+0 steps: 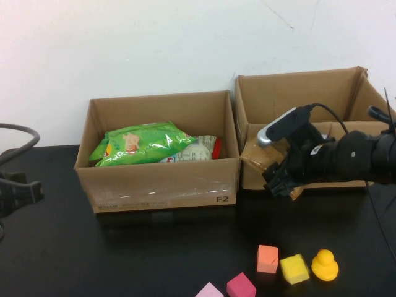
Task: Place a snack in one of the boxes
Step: Place the biscuit in the biscuit box
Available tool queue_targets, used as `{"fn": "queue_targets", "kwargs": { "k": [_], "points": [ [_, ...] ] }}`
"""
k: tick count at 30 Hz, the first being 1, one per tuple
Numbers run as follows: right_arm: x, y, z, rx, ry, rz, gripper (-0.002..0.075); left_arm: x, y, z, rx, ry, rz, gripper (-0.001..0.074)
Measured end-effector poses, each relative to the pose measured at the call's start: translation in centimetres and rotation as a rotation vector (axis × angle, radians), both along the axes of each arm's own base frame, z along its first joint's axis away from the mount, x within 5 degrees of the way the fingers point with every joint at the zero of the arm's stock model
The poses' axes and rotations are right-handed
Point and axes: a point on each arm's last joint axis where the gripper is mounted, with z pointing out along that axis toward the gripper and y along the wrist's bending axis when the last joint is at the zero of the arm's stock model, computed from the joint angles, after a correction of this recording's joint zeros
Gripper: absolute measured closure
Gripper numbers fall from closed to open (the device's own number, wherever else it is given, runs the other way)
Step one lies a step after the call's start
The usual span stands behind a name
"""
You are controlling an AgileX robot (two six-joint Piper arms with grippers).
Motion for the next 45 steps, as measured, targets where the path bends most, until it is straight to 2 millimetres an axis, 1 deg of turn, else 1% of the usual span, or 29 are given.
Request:
{"fn": "queue_targets", "kwargs": {
  "k": [3,6,13,16,21,23,25,30,33,36,39,41,43,45],
  "points": [
    [-0.3,0.1,0.8,0.04,0.015,-0.022,0.0243,0.0,0.0,0.0,0.0,0.0,0.0,0.0736],
    [-0.5,0.1,2.2,0.084,0.008,-0.044,0.0243,0.0,0.0,0.0,0.0,0.001,-0.001,0.0736],
    [-1.3,-0.1,6.1,0.15,-0.049,-0.052,0.0243,0.0,0.0,0.0,0.002,0.001,-0.002,0.0736],
    [-1.1,-0.4,7.6,0.168,-0.139,-0.08,0.0243,0.0,0.0,0.0,0.002,0.001,-0.002,0.0736],
    [0.1,-1.3,9.7,0.192,-0.381,-0.187,0.0243,0.0,0.0,0.0,0.002,0.001,-0.002,0.0736],
    [0.8,-1.4,9.5,0.194,-0.432,-0.22,0.0243,0.0,0.0,0.0,0.002,0.001,-0.002,0.0736],
    [1.8,-1.3,9.3,0.191,-0.436,-0.228,0.0237,0.0,0.0,0.0,0.0,0.001,-0.002,0.0736],
    [3.9,-0.4,8.1,0.24,-0.324,-0.248,0.0225,-0.1,0.0,0.1,-0.002,-0.003,-0.001,0.0736],
    [4.3,0.0,8.8,0.269,-0.304,-0.245,0.0225,-0.8,0.0,1.0,0.018,-0.049,-0.012,0.0736],
    [4.5,0.0,9.5,0.197,-0.354,-0.191,0.0234,-2.4,-0.1,2.9,0.072,-0.157,-0.033,0.0736],
    [4.5,-0.1,9.8,0.076,-0.417,-0.121,0.0237,-4.6,-0.2,4.9,0.123,-0.278,-0.052,0.0736],
    [4.6,-0.3,10.0,0.037,-0.439,-0.105,0.0237,-6.1,-0.3,5.9,0.149,-0.342,-0.064,0.0736],
    [4.8,-0.5,9.7,0.024,-0.441,-0.118,0.0237,-7.2,-0.4,6.5,0.165,-0.379,-0.077,0.0736],
    [5.2,-0.8,8.9,0.036,-0.416,-0.154,0.0237,-8.0,-0.6,6.8,0.179,-0.398,-0.094,0.0736]
  ]
}}
